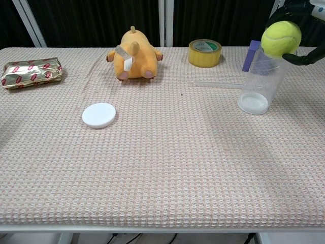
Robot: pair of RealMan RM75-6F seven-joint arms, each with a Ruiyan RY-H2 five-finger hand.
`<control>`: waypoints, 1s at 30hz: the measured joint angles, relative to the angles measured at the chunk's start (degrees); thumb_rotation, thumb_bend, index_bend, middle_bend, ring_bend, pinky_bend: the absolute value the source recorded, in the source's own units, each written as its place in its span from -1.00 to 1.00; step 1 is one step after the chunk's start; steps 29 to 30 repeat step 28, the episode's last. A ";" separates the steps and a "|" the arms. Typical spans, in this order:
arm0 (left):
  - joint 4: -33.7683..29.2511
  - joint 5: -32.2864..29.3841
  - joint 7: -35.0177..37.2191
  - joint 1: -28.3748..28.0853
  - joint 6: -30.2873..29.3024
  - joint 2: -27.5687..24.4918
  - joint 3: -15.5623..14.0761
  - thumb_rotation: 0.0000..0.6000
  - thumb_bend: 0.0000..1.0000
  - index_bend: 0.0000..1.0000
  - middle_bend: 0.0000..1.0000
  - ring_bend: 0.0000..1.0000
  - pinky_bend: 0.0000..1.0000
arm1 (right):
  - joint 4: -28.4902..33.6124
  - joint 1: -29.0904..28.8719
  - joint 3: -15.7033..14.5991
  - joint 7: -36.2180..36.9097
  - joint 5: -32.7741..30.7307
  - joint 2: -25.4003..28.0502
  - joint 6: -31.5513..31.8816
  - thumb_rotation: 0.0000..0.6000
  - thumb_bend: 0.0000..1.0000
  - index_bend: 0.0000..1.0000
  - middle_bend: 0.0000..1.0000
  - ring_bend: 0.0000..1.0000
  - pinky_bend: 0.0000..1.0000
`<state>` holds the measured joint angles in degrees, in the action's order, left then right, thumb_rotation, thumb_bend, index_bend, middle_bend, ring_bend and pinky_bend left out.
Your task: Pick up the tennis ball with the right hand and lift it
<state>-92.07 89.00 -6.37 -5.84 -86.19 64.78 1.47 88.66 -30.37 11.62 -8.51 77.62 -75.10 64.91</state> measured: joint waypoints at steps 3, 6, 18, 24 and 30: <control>0.03 0.15 0.27 0.09 -0.20 0.00 -0.04 1.00 -0.84 -0.96 -1.00 -1.00 -1.00 | 0.06 0.13 0.05 1.28 0.42 0.39 0.70 1.00 -0.65 -0.99 -0.92 -1.00 -0.70; 0.16 0.24 0.33 0.11 -0.26 0.11 -0.09 1.00 -0.84 -0.96 -1.00 -1.00 -1.00 | 0.36 0.34 0.15 2.16 0.92 0.83 1.61 1.00 -0.65 -1.00 -0.93 -1.00 -0.71; 0.67 1.01 0.81 0.27 -1.34 0.31 -0.02 1.00 -0.84 -0.96 -1.00 -1.00 -1.00 | 3.89 7.16 -2.37 -0.39 4.80 6.99 11.69 1.00 -0.65 -1.00 -1.00 -1.00 -0.98; 1.59 1.53 0.98 0.22 -1.91 1.04 0.18 1.00 -0.84 -0.96 -1.00 -1.00 -1.00 | 5.08 15.65 -8.43 -1.79 6.83 9.22 17.87 1.00 -0.65 -1.00 -1.00 -1.00 -1.00; 2.19 1.54 0.25 -0.02 -1.79 1.52 0.37 1.00 -0.84 -0.96 -1.00 -1.00 -1.00 | 1.94 21.26 -11.76 -1.13 7.90 7.37 22.69 1.00 -0.65 -1.00 -1.00 -1.00 -1.00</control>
